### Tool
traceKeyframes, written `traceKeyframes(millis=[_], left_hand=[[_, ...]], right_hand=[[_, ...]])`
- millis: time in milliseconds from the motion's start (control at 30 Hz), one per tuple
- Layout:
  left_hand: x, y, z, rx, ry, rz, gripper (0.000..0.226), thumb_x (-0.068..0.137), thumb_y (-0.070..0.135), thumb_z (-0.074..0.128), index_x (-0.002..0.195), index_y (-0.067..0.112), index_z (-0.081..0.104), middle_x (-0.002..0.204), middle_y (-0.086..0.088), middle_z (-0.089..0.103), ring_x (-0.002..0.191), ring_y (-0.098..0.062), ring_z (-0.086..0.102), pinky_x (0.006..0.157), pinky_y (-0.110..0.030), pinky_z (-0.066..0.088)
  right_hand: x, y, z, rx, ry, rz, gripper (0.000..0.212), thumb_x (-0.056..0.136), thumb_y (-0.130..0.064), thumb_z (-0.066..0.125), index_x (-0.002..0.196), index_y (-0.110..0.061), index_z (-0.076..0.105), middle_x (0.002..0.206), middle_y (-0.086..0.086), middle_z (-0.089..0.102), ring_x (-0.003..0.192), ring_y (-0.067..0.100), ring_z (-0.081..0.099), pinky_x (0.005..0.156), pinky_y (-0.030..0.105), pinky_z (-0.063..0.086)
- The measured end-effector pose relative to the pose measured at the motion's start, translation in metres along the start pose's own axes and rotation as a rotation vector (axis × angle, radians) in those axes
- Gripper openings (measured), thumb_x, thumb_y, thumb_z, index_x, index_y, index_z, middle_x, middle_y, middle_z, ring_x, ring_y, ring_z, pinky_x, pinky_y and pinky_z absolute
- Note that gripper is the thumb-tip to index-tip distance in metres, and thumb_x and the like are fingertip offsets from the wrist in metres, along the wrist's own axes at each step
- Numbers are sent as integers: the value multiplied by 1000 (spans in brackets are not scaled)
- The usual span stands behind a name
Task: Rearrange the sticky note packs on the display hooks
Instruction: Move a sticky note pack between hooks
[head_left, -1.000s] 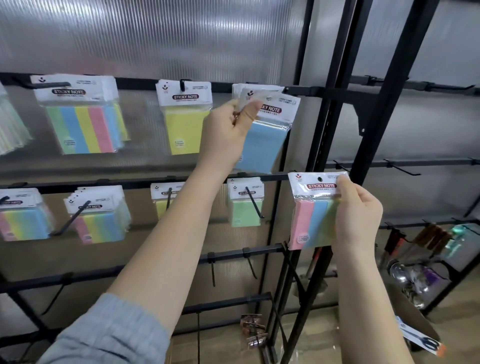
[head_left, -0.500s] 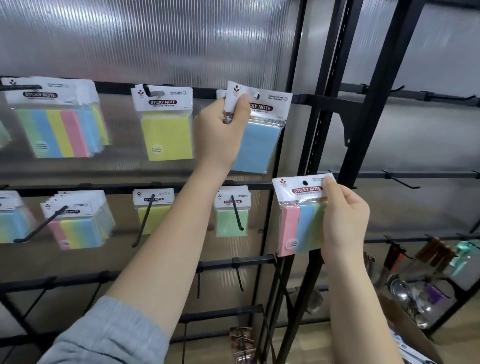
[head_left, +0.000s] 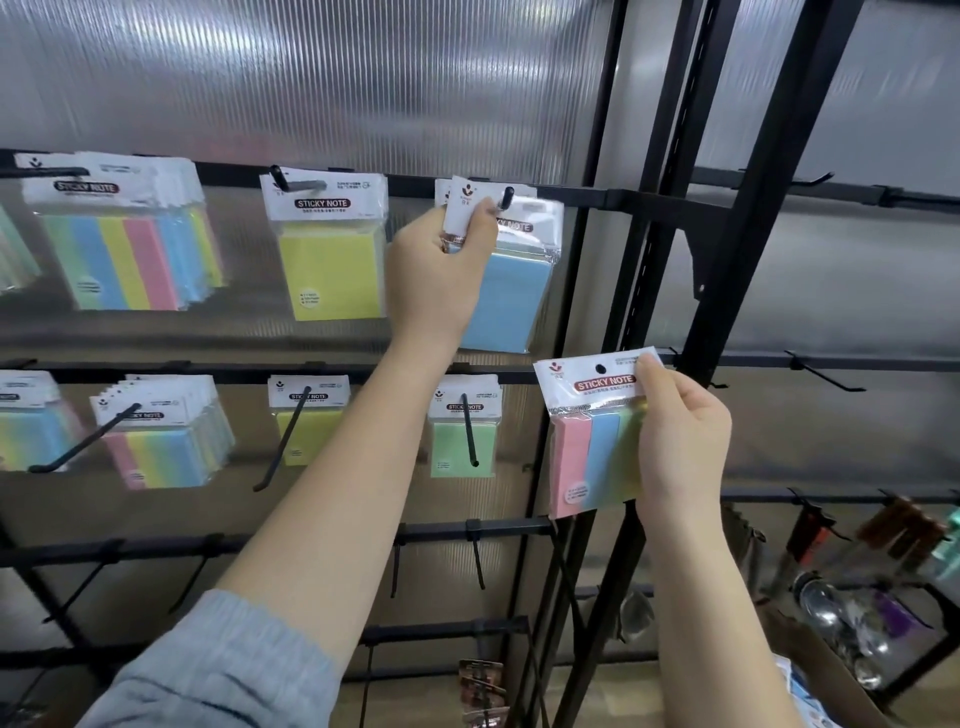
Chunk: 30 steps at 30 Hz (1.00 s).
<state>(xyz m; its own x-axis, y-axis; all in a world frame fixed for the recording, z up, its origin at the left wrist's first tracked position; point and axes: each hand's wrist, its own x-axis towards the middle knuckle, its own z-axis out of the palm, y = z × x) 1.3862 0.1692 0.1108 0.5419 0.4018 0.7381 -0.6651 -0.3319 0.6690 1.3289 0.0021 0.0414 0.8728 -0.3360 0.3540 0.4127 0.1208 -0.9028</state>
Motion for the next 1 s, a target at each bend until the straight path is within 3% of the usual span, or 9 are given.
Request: traceKeyframes(millis=[100,267,433,567,700,833,1000], left_hand=[[7,-8,3,115,7,-18,48,92,35,58,69,-6,49,58,-5,39,54,-12,30,48,-25,21],[28,-19,9,234,3,-24,44,89,30,61,59,22,30,57,9,36,52,-7,29,47,-19,21],[43,-28,11,346,16,-67,46,85,37,63,60,21,28,64,3,38,61,-15,32,54,-29,23],[45,-31,9,367,0,-65,37,83,39,65,69,14,42,74,-6,50,66,-18,39,57,-30,28],[39,-30,-4,309,5,-62,20,84,29,67,81,16,53,81,0,55,69,-11,48,60,-22,37],[27,-28,-32,264,36,-33,10,89,23,59,86,14,59,84,-1,59,77,-15,54,72,-28,45],[8,-27,-92,291,13,46,9,91,20,55,87,15,62,83,2,61,73,-9,51,63,-10,37]], right_hand=[[3,0,1,-7,-20,-3,44,95,-27,53,52,-21,63,58,-6,68,50,2,60,45,10,41],[3,-1,6,9,-68,11,45,95,-28,53,52,-28,67,61,-6,69,52,3,63,46,11,44],[1,-2,14,22,-73,13,47,95,-23,53,50,-26,67,58,-11,67,49,0,61,44,9,42],[-3,-2,19,24,-85,23,47,95,-26,53,51,-27,67,59,-8,69,50,2,62,44,10,42],[-9,-3,27,28,-67,26,46,95,-27,53,51,-24,66,60,-6,69,50,3,62,44,10,42],[-20,-5,39,19,-49,10,44,95,-28,53,54,-23,67,63,-5,71,52,2,63,44,9,41],[-46,-10,68,9,-16,1,47,95,-24,52,50,-23,66,59,-7,69,48,0,59,43,8,39]])
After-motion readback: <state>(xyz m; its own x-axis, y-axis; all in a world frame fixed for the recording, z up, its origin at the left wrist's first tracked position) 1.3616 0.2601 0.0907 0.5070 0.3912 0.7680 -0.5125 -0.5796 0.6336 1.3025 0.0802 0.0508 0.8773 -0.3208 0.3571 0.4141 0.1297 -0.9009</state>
